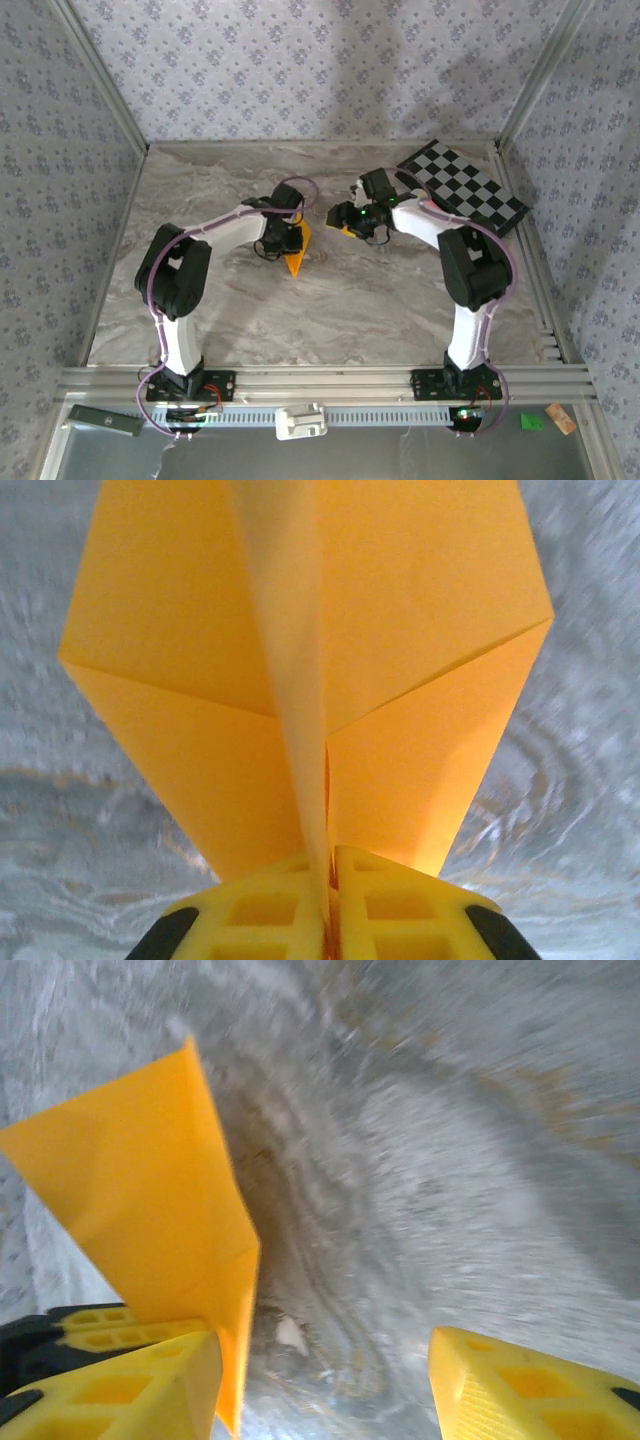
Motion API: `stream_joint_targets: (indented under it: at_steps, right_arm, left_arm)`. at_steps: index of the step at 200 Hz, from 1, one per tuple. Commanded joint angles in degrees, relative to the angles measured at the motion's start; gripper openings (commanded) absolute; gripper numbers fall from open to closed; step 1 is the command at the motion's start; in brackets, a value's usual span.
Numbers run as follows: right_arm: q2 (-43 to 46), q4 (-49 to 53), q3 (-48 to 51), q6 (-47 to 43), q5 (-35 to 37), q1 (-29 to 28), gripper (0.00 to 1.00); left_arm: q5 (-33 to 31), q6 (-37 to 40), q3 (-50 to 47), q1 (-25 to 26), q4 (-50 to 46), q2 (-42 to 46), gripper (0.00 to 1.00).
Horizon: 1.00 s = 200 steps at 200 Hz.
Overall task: Fold a paper plane with a square sheet of paper (pick it up from the middle)
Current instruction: Move the paper plane to the center of the table.
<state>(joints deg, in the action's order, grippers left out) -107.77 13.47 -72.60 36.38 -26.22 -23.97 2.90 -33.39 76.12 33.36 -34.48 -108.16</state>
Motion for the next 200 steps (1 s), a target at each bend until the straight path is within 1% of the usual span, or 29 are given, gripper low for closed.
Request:
stream_joint_targets:
  at_steps: [1, 18, 42, 45, 56, 76, 97, 102, 141, 200]
  right_arm:
    - [5.5, 1.9, 2.0, -3.1, 8.7, 1.3, 0.59]
    - [7.5, 1.7, 3.4, -3.5, 10.6, 2.4, 0.6]
    - [9.0, 1.5, 3.8, -3.5, 11.5, 2.9, 0.62]
    - [9.1, 1.5, 5.5, -3.6, 11.6, 2.9, 0.62]
    - [9.4, 1.5, 6.1, -3.6, 11.9, 2.9, 0.62]
    - [9.6, 2.3, 6.3, -3.7, 12.3, 2.9, 0.62]
    - [9.8, 2.5, 6.4, -3.4, 12.1, 3.1, 0.62]
    - [9.7, 2.6, 6.3, -3.4, 11.9, 3.2, 0.62]
    - [9.6, 2.9, 5.9, -2.8, 11.0, 3.0, 0.62]
    - [9.3, 3.3, 5.4, -2.9, 10.9, 2.8, 0.61]
  left_arm:
    - [-3.4, 4.1, 6.7, -0.5, -2.8, -3.8, 0.09]
    - [-4.0, 6.5, 12.4, -1.1, -4.1, -7.7, 0.09]
    - [-6.2, 9.4, 20.8, -1.7, -6.9, -13.2, 0.09]
    - [-6.5, 9.7, 21.8, -1.7, -7.3, -14.0, 0.09]
    - [-7.5, 10.5, 25.7, -2.0, -8.5, -16.5, 0.08]
    - [-9.4, 10.6, 31.3, -2.2, -10.3, -20.5, 0.08]
    - [-10.3, 8.5, 35.3, -2.3, -12.2, -24.0, 0.08]
    - [-10.3, 8.2, 37.5, -2.4, -12.4, -24.7, 0.08]
    - [-11.8, 6.6, 41.8, -2.3, -14.2, -28.5, 0.15]
    - [-13.3, 6.1, 43.6, -2.3, -16.3, -31.6, 0.27]
